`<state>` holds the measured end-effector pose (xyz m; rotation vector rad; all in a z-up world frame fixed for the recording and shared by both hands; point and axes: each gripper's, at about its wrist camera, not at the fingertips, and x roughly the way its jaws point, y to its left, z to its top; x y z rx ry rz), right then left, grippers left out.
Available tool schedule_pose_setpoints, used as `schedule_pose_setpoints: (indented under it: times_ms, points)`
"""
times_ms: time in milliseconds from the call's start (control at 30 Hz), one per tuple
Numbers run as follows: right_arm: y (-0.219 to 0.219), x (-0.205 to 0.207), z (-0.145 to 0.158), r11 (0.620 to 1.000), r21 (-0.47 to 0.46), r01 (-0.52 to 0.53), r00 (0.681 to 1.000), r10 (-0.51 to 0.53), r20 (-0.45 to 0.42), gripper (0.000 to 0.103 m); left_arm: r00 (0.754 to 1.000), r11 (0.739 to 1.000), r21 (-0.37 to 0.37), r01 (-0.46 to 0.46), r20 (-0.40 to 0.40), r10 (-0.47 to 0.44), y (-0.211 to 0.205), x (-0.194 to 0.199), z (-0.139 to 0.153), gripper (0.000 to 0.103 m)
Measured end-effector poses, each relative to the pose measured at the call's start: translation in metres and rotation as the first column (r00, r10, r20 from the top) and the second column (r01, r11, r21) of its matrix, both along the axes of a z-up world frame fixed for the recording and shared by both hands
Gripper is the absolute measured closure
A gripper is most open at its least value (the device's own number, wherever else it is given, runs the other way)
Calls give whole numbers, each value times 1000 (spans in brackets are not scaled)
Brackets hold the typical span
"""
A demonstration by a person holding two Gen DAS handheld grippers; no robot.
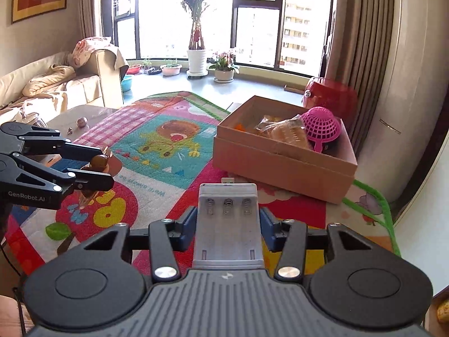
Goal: Organize objects
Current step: 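Carry the snack plate toward the box with the left tool while right tool holds the charger, then release the snack plate into the box with the left tool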
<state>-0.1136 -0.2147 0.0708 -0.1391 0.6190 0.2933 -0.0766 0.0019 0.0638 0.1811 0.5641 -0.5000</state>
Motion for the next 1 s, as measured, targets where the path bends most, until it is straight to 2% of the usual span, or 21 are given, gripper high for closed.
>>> schedule_pose_setpoints:
  times_ms: [167,300,400,467,533,600,667,733,867,1000]
  points:
    - [-6,-16,6,1000,-7,-5,999,5,37,56,998,999,-2,43,45,-43,-13,-13,24,48]
    - [-12,-20,5,1000,16,-3,999,2,50,56,994,998,11,67,88,-68,-35,1,43,47]
    - [-16,-19,4,1000,27,9,999,-10,49,56,991,997,-15,75,111,-73,-56,32,61,47]
    - [-19,-18,4,999,31,23,998,-25,50,56,991,998,-50,38,130,-31,-70,62,72,47]
    - [-23,-17,4,999,37,36,998,-38,51,56,990,989,-145,-25,137,45,-78,100,78,47]
    - [-27,-15,3,998,50,48,998,-50,42,56,989,964,-260,-57,120,91,-83,137,72,46]
    - [-30,-11,0,996,61,65,997,-67,26,56,988,948,-293,-126,54,148,-89,166,58,48]
    - [-35,-8,-2,994,68,86,996,-87,14,56,981,934,-315,-168,39,190,-87,173,48,49]
    - [-43,-3,-10,991,79,105,994,-103,-23,56,983,922,-351,-166,16,183,-62,153,35,49]
    - [-45,10,-16,987,102,123,990,-115,-80,56,982,922,-340,-187,-77,171,-27,115,13,49]
